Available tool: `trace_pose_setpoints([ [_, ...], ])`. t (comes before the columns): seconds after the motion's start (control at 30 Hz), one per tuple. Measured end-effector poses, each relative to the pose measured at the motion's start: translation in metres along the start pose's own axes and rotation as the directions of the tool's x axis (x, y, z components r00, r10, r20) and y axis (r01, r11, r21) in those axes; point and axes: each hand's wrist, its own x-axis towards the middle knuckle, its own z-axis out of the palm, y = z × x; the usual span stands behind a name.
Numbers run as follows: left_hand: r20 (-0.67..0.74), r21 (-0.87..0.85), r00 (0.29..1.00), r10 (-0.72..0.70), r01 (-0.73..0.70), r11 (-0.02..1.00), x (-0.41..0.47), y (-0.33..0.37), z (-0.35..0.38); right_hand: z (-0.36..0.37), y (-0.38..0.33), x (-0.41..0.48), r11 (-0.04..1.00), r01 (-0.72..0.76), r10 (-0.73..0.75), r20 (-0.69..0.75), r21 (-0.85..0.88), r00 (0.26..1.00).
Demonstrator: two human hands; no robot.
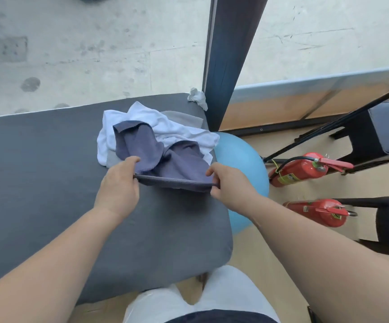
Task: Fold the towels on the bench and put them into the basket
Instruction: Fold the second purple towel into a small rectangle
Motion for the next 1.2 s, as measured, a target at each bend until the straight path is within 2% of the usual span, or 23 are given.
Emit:
trace_pose_setpoints([
  [0.1, -0.051, 0.098, 0.995, 0.080, -0.074, 0.992, -0.031, -0.009, -0.019, 0.004, -0.006, -0.021, 0.979, 0.088, -0.082, 0.040, -0.184, 0.996],
  [0.17, -0.095, 0.116, 0.992, 0.085, -0.074, 0.991, -0.048, -0.013, -0.032, 0.013, -0.009, -0.035, 0.960, 0.092, -0.084, 0.042, -0.263, 0.996],
  [0.3, -0.133, 0.010, 0.990, 0.043, -0.042, 0.999, -0.078, -0.026, -0.055, 0.034, -0.012, -0.063, 0.977, -0.045, 0.030, -0.071, -0.208, 0.997],
  [0.4, -0.112, -0.080, 0.992, 0.055, -0.064, 0.995, -0.105, -0.046, -0.070, 0.052, -0.020, -0.086, 0.965, -0.114, 0.100, -0.072, -0.238, 0.992],
  [0.47, -0.040, -0.090, 0.993, 0.108, -0.111, 0.990, -0.127, -0.067, -0.080, 0.070, -0.025, -0.102, 0.954, -0.154, 0.134, -0.092, -0.259, 0.987],
  [0.57, 0.194, -0.026, 0.975, 0.112, -0.109, 0.994, -0.163, -0.111, -0.090, 0.110, -0.042, -0.130, 0.913, -0.166, 0.131, -0.117, -0.372, 0.984],
  [0.63, 0.341, 0.046, 0.939, 0.039, -0.058, 0.997, -0.186, -0.143, -0.091, 0.139, -0.055, -0.149, 0.875, -0.185, 0.135, -0.143, -0.448, 0.981],
  [0.7, 0.440, 0.085, 0.898, -0.005, -0.036, 0.996, -0.207, -0.170, -0.090, 0.164, -0.070, -0.168, 0.872, -0.228, 0.165, -0.180, -0.433, 0.970],
  [0.83, 0.532, 0.055, 0.847, -0.014, -0.018, 0.998, -0.232, -0.202, -0.091, 0.191, -0.094, -0.196, 0.854, -0.317, 0.282, -0.143, -0.413, 0.949],
  [0.9, 0.651, 0.011, 0.759, -0.007, 0.001, 1.000, -0.232, -0.214, -0.095, 0.190, -0.104, -0.197, 0.810, -0.389, 0.408, -0.055, -0.438, 0.911],
  [0.97, 0.798, 0.008, 0.602, -0.028, 0.036, 0.999, -0.231, -0.222, -0.101, 0.186, -0.114, -0.192, 0.775, -0.351, 0.482, 0.134, -0.525, 0.866],
  [1.0, 0.837, 0.020, 0.545, -0.052, 0.063, 0.998, -0.230, -0.226, -0.101, 0.184, -0.118, -0.188, 0.765, -0.311, 0.500, 0.215, -0.564, 0.839],
  [1.03, 0.839, 0.033, 0.540, -0.064, 0.067, 0.997, -0.228, -0.229, -0.102, 0.181, -0.122, -0.184, 0.762, -0.283, 0.500, 0.251, -0.582, 0.829],
  [1.07, 0.808, 0.051, 0.586, -0.066, 0.043, 0.998, -0.225, -0.232, -0.100, 0.177, -0.123, -0.178, 0.770, -0.271, 0.480, 0.244, -0.578, 0.843],
  [1.1, 0.742, 0.075, 0.668, -0.062, 0.009, 0.997, -0.221, -0.234, -0.097, 0.172, -0.121, -0.172, 0.786, -0.276, 0.450, 0.206, -0.554, 0.869],
  [1.17, 0.550, 0.138, 0.831, -0.080, 0.004, 0.990, -0.211, -0.236, -0.086, 0.163, -0.115, -0.154, 0.807, -0.299, 0.389, 0.076, -0.509, 0.918],
  [1.2, 0.465, 0.147, 0.880, -0.095, 0.029, 0.989, -0.204, -0.237, -0.079, 0.162, -0.110, -0.144, 0.813, -0.305, 0.367, 0.030, -0.495, 0.930],
])
